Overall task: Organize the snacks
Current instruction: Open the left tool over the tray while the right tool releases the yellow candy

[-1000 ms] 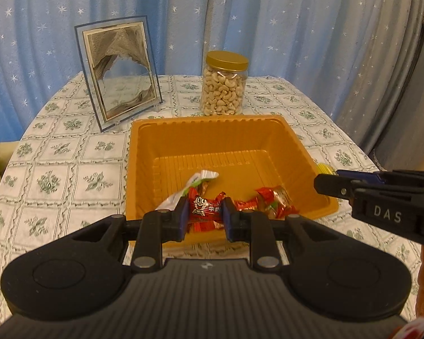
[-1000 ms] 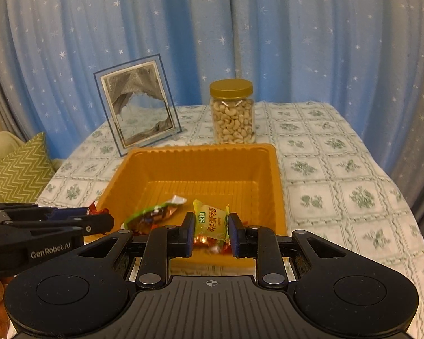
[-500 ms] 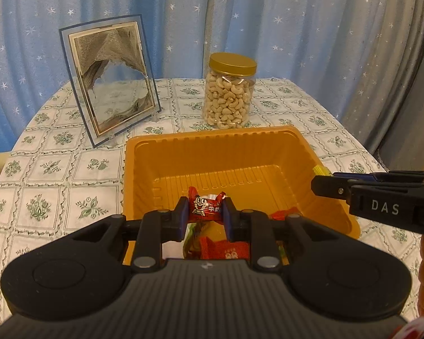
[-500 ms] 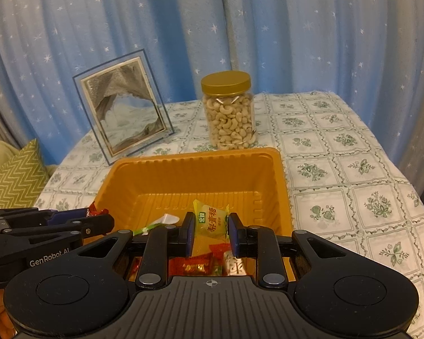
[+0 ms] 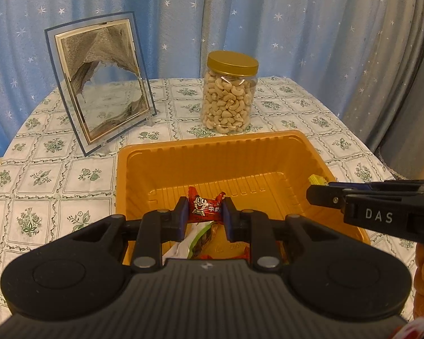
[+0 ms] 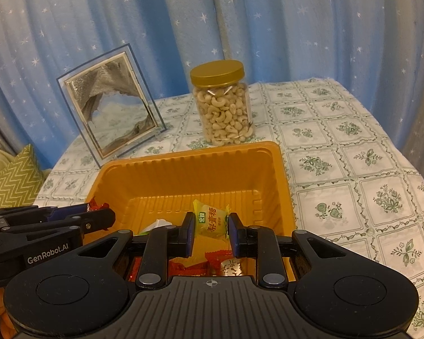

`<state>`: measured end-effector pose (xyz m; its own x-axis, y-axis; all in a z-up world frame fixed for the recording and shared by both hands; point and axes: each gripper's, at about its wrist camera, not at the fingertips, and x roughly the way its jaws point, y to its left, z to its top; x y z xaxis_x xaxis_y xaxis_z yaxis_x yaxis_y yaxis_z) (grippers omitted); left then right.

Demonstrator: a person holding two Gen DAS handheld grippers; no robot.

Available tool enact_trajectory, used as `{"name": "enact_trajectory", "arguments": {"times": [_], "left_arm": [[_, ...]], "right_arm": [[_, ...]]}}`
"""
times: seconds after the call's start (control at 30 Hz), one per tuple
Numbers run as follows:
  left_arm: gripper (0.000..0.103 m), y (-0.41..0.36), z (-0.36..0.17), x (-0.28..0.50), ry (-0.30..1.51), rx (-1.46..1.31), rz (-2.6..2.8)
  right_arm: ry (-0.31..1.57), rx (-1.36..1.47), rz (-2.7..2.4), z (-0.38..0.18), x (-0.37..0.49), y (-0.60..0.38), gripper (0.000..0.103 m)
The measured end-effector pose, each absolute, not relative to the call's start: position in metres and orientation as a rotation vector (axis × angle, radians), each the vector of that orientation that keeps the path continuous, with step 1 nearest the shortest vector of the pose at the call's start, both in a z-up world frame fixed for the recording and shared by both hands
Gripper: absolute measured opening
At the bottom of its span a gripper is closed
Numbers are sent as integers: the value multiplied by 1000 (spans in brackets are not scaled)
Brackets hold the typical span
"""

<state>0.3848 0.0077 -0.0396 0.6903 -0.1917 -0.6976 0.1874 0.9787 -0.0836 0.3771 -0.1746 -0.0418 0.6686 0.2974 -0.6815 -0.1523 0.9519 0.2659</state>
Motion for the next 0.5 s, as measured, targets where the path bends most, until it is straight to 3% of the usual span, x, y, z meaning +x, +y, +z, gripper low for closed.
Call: {"name": "enact_trajectory", "arguments": {"times": [0.1, 0.17, 0.2, 0.5], "left_arm": [[24, 8, -42, 388, 780, -12, -211], [51, 11, -45, 389, 777, -19, -204], [54, 13, -46, 388, 773, -26, -198], [54, 23, -47, 376, 773, -24, -183]], "right_arm": [[804, 197, 251, -44, 378, -176, 25], [807, 201, 248, -45, 378, -177, 25], [807, 201, 247, -45, 377, -177, 25], [809, 208, 251, -46, 377, -177, 25]]}}
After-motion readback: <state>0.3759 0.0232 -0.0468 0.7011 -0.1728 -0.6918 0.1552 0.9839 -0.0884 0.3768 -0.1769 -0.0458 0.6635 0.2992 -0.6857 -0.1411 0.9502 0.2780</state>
